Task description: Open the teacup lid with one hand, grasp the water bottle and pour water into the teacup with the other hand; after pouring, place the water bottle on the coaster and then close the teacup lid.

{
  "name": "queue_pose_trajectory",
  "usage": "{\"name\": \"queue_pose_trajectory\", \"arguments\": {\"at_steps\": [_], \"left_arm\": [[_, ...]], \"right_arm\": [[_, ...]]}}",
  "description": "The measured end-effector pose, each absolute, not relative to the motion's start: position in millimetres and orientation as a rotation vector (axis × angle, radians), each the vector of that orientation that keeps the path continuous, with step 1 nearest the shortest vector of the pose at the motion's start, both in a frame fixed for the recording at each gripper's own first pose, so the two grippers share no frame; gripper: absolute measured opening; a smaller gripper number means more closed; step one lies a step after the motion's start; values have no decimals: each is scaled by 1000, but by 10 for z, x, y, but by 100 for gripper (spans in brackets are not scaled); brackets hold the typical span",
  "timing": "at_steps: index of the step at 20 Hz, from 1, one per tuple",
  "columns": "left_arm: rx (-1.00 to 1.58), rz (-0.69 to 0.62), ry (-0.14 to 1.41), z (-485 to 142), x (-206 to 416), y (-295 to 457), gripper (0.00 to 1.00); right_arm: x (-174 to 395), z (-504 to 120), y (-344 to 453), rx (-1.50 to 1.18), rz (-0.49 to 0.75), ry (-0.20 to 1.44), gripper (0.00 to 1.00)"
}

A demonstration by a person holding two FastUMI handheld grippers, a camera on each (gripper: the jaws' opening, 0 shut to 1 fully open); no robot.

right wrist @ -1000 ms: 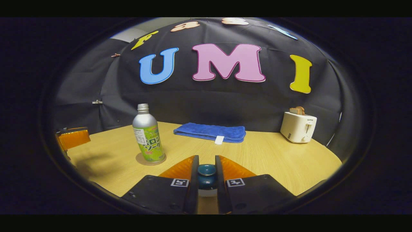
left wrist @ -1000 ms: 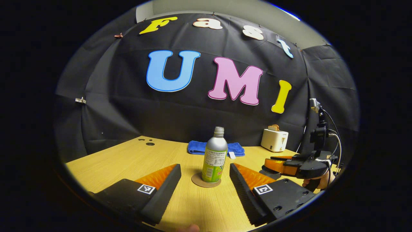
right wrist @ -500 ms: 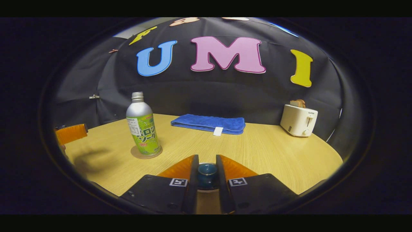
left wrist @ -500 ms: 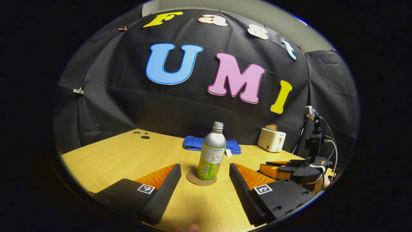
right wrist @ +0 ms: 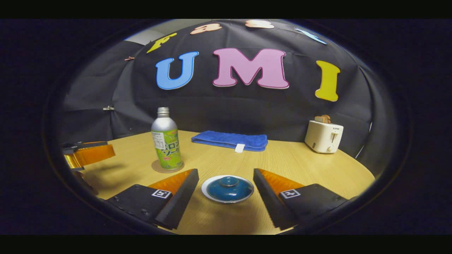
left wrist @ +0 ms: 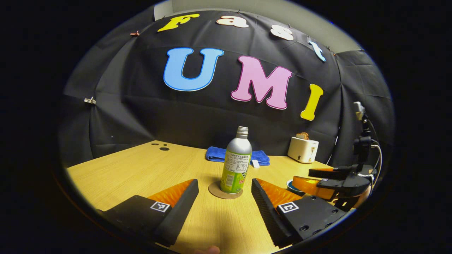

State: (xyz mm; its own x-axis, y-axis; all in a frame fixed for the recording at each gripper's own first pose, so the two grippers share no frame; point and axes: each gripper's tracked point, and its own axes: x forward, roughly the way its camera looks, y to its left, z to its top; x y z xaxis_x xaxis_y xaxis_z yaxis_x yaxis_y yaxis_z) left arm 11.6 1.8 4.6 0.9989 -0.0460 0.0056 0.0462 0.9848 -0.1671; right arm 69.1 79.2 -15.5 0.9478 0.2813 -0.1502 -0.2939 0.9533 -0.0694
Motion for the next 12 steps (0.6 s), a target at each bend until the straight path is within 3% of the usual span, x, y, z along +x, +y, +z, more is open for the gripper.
{"name": "queue_pose_trajectory", "arguments": {"at_steps": [5, 12], "left_arm": [[-98, -36, -29, -29, 155, -2, 95], [-21, -12, -36, -80, 158, 28, 95]], "right_arm": [[326, -50, 614, -9, 259, 54, 98], [197, -100, 365, 64, 214, 63, 98]]}}
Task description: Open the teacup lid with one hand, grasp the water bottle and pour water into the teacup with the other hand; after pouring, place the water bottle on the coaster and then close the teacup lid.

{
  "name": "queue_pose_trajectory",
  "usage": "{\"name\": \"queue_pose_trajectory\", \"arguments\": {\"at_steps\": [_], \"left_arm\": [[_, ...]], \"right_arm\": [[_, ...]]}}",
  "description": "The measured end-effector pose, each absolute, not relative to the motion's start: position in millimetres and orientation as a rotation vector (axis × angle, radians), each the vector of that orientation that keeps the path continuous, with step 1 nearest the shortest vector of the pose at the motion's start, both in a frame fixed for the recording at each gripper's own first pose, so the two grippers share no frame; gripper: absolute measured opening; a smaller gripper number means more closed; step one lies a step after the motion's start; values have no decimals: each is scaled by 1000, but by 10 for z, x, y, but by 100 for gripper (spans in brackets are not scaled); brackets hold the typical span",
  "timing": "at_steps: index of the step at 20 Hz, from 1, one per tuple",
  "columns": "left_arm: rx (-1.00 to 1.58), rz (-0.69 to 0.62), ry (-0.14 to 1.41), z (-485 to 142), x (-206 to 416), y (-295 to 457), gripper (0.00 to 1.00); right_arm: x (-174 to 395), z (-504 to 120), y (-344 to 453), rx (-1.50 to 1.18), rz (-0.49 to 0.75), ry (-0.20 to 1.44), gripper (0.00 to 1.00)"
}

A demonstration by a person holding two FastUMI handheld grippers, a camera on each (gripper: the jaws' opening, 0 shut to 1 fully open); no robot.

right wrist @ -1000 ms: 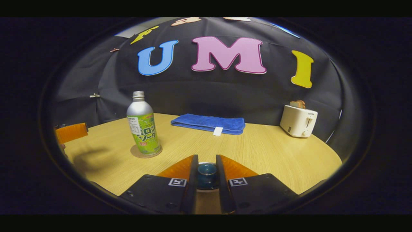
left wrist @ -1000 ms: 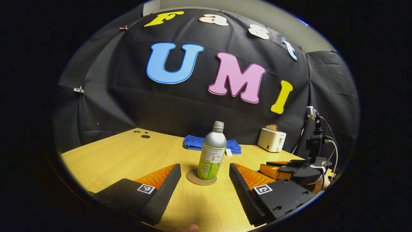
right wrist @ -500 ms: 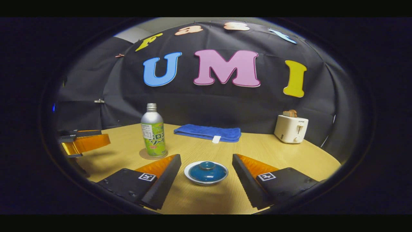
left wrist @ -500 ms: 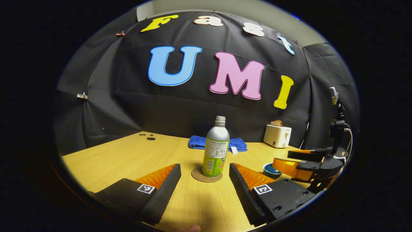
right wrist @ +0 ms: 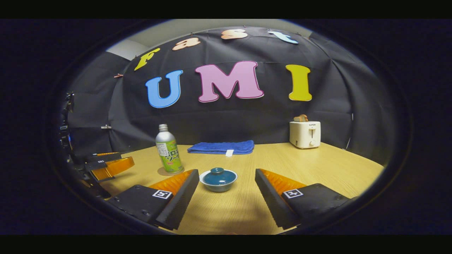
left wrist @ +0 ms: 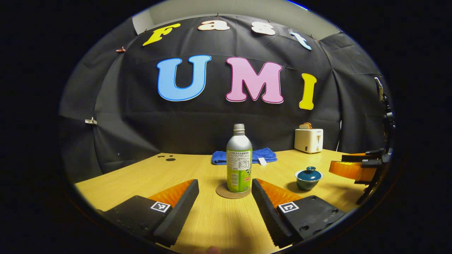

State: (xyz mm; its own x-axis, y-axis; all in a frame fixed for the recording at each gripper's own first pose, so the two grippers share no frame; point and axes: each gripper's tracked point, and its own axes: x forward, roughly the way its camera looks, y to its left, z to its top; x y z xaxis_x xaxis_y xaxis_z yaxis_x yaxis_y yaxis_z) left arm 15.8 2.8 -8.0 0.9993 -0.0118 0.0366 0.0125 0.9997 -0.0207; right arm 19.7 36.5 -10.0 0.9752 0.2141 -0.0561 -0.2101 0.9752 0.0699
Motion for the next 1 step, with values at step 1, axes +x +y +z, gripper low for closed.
{"name": "queue_pose_trajectory", "arguments": {"at_steps": [1], "left_arm": [[-21, -10, -38, -69, 157, 26, 95]], "right_arm": [[179, -97, 373, 66, 217, 60, 98]]}}
